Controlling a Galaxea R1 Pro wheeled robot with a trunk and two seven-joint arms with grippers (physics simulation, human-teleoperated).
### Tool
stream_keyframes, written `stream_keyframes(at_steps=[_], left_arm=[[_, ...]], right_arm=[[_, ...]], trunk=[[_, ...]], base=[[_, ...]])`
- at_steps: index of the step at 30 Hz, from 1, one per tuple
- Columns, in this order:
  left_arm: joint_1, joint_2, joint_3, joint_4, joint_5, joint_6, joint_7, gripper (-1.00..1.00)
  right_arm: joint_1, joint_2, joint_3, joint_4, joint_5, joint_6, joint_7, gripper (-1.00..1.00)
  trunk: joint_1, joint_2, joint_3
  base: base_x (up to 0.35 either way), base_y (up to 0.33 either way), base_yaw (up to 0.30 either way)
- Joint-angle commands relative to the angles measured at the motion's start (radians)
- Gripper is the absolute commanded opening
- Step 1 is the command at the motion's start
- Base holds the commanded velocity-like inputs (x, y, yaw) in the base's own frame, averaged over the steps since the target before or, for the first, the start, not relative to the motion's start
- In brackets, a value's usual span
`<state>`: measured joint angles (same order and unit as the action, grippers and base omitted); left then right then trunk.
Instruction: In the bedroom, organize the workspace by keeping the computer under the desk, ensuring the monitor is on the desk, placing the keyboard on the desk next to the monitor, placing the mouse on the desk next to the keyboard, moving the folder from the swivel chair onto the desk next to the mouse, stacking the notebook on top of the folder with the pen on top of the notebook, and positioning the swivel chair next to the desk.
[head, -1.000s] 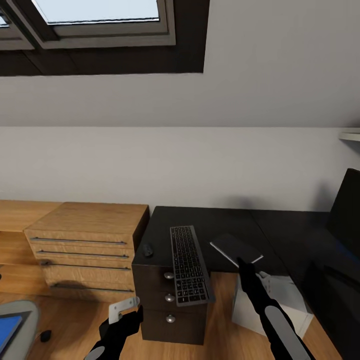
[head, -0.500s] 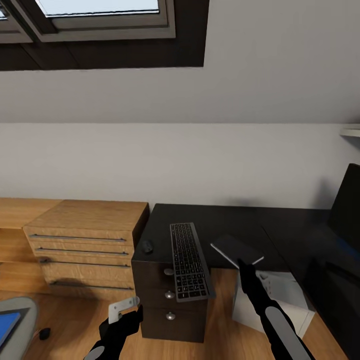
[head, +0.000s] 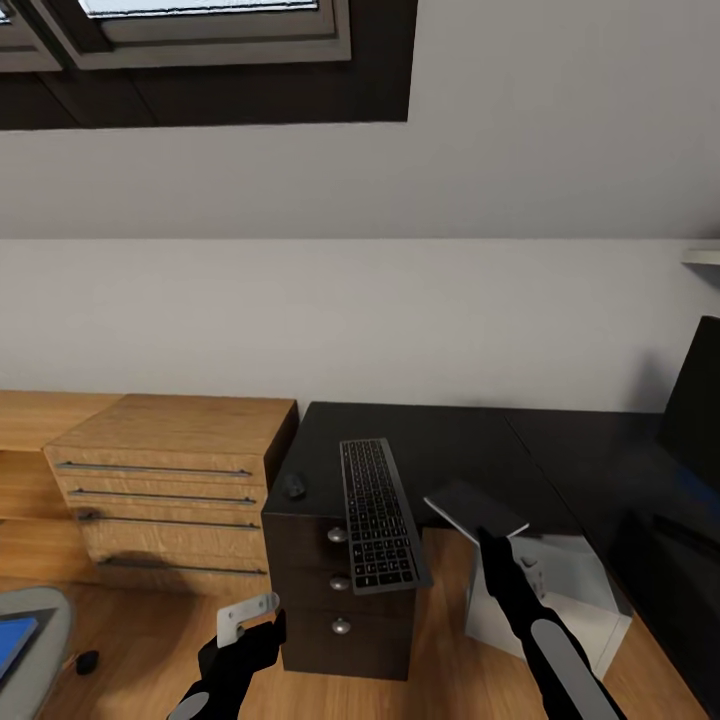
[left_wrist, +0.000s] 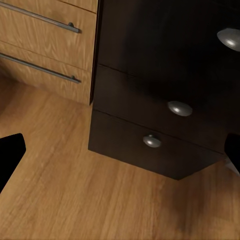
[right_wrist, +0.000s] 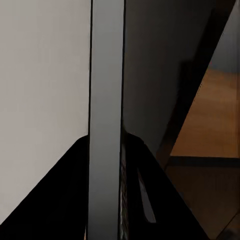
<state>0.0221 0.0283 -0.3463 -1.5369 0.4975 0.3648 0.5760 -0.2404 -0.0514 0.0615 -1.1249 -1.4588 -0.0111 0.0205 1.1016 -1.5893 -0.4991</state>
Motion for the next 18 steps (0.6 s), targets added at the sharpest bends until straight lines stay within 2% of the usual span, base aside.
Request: stream_keyframes(at_steps=[1, 4, 18], left_arm=[[-0.001, 0.001, -0.002, -0.002, 0.007, 0.002, 0.008, 1.00], [0.000, 0.001, -0.002, -0.002, 0.007, 0.002, 0.008, 1.00], [-0.001, 0.010, -0.001, -0.001, 0.006, 0.001, 0.008, 1.00]], right_arm=[[0.000, -0.001, -0.001, 0.000, -0.011, -0.001, 0.002, -1.00], [0.000, -0.001, -0.009, 0.003, -0.011, -0.001, 0.001, -1.00], [0.000, -0.001, -0.011, 0.004, -0.011, -0.001, 0.001, -1.00]], trunk=[[0.004, -0.008, -0.004], [0.015, -0.029, -0.013], [0.015, -0.029, -0.013]], base=[[0.000, 0.000, 0.000], [0.000, 0.000, 0.000], [0.008, 0.000, 0.000]])
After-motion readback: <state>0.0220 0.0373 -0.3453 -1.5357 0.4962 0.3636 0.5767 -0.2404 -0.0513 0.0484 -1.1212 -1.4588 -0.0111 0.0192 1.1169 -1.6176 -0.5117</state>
